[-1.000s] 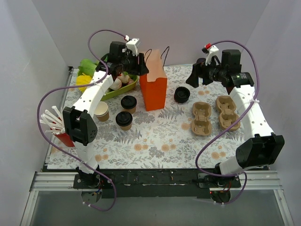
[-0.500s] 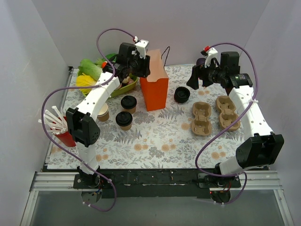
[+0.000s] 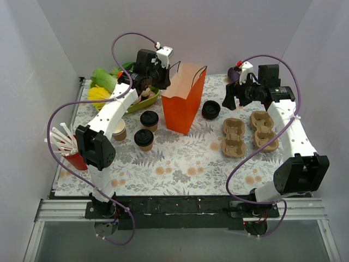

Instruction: Pack the takeout coffee

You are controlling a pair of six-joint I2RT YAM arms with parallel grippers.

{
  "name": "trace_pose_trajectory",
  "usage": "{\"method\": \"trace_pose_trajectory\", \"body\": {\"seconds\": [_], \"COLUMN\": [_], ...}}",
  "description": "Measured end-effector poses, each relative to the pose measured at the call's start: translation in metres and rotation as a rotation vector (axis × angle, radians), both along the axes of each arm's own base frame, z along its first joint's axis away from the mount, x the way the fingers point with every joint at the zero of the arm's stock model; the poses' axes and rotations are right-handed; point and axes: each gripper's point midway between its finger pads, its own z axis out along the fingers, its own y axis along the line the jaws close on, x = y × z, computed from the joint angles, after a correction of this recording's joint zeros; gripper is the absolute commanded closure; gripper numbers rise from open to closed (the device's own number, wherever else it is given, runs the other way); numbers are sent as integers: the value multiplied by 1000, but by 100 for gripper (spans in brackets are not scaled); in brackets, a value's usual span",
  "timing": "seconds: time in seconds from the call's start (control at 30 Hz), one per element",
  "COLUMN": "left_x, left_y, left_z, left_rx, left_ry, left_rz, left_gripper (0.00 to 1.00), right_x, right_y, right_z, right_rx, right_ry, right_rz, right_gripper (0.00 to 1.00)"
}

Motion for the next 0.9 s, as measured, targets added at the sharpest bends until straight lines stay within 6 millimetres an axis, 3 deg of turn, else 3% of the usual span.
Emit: {"method": "trace_pose_trajectory", "body": {"seconds": [0.13,0.23,0.3,0.43,0.57,0.7,0.9], "left_x": [-5,-12,-18,-36,-51,-56,-59], "left_y": [-1,1,2,5,7,6,4], "left_z": [3,9,18,42,60,63,45], "left_rx": [2,8,4,-23,-49,-62,-54], "left_ry": [-3,-15,-31,-76,-110,-117,-76], "left_rz": [-32,-48,-62,-98,-124,-142,-156], "left_gripper": [100,100,100,100,100,100,100], "right_x": [-8,-19,-31,-56,-94,-98,-88], "right_y": [-13,-22,-30,-45,-63,-76,-80], "right_z": [-14,-36,-62,-118,-168,-181,-189], "right_rx": [-72,-146,-199,-269,-334,-372,-367], "right_ry": [20,47,110,296,487,547,579], "right_rz": [46,105,126,112,37,-49,-109], "right_gripper": [10,15,19,18,18,22,30]}}
